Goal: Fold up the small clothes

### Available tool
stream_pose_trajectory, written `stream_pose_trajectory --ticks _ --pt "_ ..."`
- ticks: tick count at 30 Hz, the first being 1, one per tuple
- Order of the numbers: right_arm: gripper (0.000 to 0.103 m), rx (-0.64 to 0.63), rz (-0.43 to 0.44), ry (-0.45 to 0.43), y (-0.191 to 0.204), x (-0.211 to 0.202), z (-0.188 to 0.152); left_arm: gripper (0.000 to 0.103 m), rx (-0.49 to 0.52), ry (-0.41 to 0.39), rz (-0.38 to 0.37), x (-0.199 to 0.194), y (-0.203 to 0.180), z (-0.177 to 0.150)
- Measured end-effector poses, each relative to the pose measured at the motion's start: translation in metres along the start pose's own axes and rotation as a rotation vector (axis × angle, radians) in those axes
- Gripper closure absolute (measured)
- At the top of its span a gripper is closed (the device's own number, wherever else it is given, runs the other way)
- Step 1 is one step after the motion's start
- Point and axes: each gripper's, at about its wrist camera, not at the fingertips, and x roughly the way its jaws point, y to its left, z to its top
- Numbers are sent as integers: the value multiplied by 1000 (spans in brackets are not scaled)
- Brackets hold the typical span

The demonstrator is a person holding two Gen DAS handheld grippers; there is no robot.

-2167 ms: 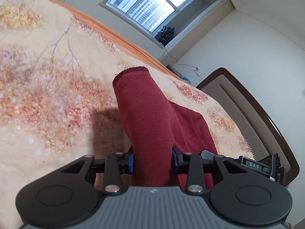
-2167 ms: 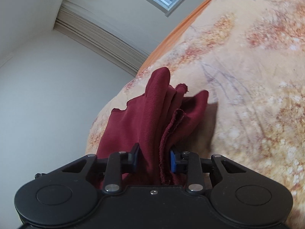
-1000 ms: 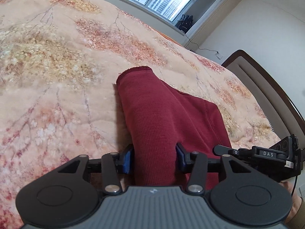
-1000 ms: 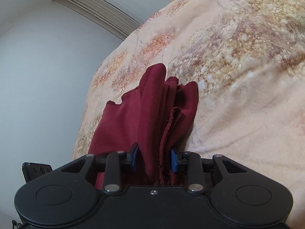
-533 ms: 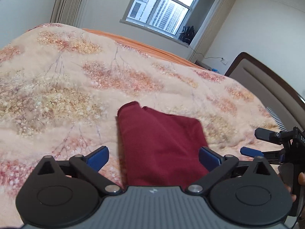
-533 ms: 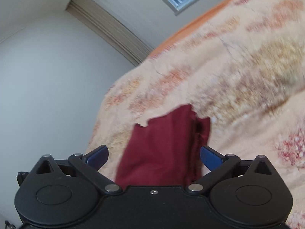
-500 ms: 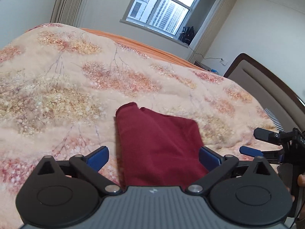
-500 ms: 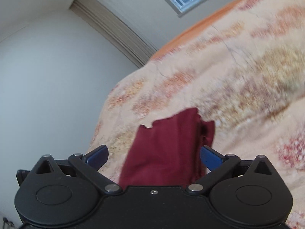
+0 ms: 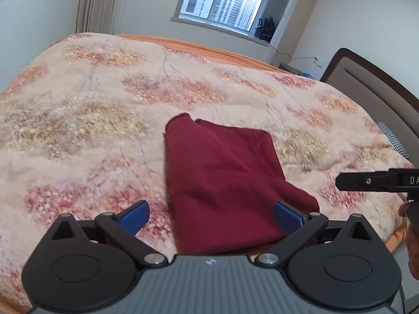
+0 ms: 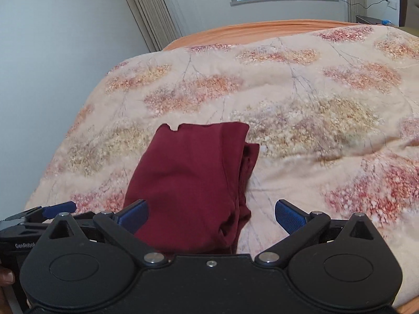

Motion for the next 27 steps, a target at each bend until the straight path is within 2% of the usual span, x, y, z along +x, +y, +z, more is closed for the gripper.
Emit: stream_pose_trajectory --ticks 5,11,27 --pt "1 -7 16 -5 0 -6 -2 0 25 14 -9 5 -9 -2" --pt "1 -9 16 -4 1 -14 -1 0 77 18 54 4 -19 4" --pt "1 -6 34 3 1 -11 -4 0 66 24 57 6 -18 5"
